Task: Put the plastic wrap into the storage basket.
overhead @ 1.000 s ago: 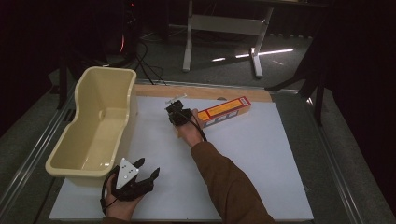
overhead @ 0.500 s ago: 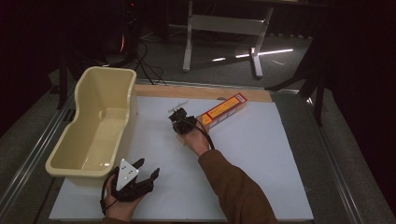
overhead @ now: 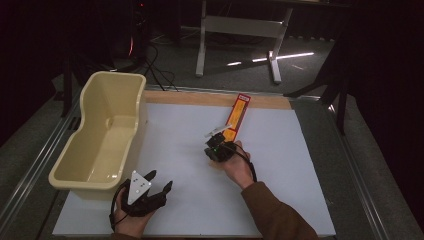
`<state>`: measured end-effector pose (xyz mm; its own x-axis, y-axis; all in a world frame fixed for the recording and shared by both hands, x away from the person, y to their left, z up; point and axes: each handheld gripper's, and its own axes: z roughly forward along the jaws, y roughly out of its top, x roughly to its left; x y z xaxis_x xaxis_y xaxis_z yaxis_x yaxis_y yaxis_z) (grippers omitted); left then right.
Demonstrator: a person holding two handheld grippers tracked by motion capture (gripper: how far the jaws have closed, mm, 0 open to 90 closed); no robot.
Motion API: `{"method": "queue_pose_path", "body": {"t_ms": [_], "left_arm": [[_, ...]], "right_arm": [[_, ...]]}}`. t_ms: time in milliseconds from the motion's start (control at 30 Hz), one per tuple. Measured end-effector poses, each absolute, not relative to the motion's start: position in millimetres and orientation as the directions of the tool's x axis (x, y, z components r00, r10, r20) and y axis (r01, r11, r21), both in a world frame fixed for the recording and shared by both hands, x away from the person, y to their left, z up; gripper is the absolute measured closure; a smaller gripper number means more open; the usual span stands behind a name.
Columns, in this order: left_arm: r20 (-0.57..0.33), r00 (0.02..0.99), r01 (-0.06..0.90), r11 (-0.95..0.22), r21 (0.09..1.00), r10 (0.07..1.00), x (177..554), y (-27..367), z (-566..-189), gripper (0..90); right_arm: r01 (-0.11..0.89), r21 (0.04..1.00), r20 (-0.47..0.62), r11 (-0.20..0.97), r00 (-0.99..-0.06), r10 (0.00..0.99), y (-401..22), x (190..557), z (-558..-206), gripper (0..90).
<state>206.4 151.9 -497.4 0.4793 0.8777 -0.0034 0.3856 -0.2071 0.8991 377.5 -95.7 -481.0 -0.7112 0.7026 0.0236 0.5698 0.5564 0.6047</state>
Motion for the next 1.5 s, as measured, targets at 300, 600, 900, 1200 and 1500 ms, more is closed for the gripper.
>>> {"method": "queue_pose_path", "body": {"t_ms": [300,600,900,1200,1500], "left_arm": [[0.0,0.483,0.384,-0.212,0.899,0.875,207,148,-499,36.5],[-0.001,0.483,0.382,-0.21,0.9,0.876,206,148,-499,36.5],[0.008,0.493,0.378,-0.222,0.899,0.87,208,145,-499,36.5],[0.003,0.489,0.379,-0.215,0.9,0.872,208,148,-499,36.5],[0.0,0.49,0.38,-0.213,0.9,0.872,207,148,-498,36.4]], "right_arm": [[0.592,0.607,0.026,0.53,-0.682,0.731,-153,357,-478,90.0],[0.674,0.586,0.074,0.45,-0.597,0.799,-207,359,-482,89.9],[0.617,0.735,0.153,0.281,-0.555,0.817,-220,391,-467,49.7],[0.65,0.685,0.025,0.328,-0.471,0.882,-199,450,-478,24.5],[0.738,0.573,0.044,0.357,-0.462,0.886,-185,486,-491,34.0]]}}
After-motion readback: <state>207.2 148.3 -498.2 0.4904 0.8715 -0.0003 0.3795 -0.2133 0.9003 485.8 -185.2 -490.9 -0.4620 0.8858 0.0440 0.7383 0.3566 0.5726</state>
